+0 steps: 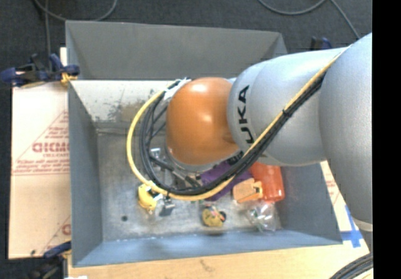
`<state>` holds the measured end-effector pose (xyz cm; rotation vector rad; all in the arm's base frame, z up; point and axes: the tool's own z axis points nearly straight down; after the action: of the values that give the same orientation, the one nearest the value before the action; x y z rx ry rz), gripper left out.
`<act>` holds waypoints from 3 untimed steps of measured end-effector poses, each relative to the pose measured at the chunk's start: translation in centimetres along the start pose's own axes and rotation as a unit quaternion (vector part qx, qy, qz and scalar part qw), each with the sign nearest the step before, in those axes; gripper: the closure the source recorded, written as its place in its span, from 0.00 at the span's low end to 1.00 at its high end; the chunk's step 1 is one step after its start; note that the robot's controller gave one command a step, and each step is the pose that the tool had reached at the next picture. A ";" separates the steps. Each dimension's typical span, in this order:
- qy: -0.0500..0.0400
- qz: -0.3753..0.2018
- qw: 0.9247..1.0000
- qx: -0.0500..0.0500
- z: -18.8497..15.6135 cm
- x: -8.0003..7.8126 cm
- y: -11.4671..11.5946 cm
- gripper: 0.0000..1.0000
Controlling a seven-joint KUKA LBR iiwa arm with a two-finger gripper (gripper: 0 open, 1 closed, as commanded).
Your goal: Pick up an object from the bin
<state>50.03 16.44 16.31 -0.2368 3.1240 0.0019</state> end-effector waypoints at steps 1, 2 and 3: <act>0.007 -0.027 1.000 0.001 2.4 -2.0 -1.3 0.00; 0.007 -0.114 0.993 -0.001 8.6 -5.4 -3.1 1.00; 0.007 -0.114 0.993 -0.001 8.6 -5.4 -3.1 1.00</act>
Offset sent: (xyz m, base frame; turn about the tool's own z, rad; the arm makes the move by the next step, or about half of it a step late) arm 0.0566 -0.0235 -0.0928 -0.2331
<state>55.88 14.20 7.76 -0.5941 3.0909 0.0025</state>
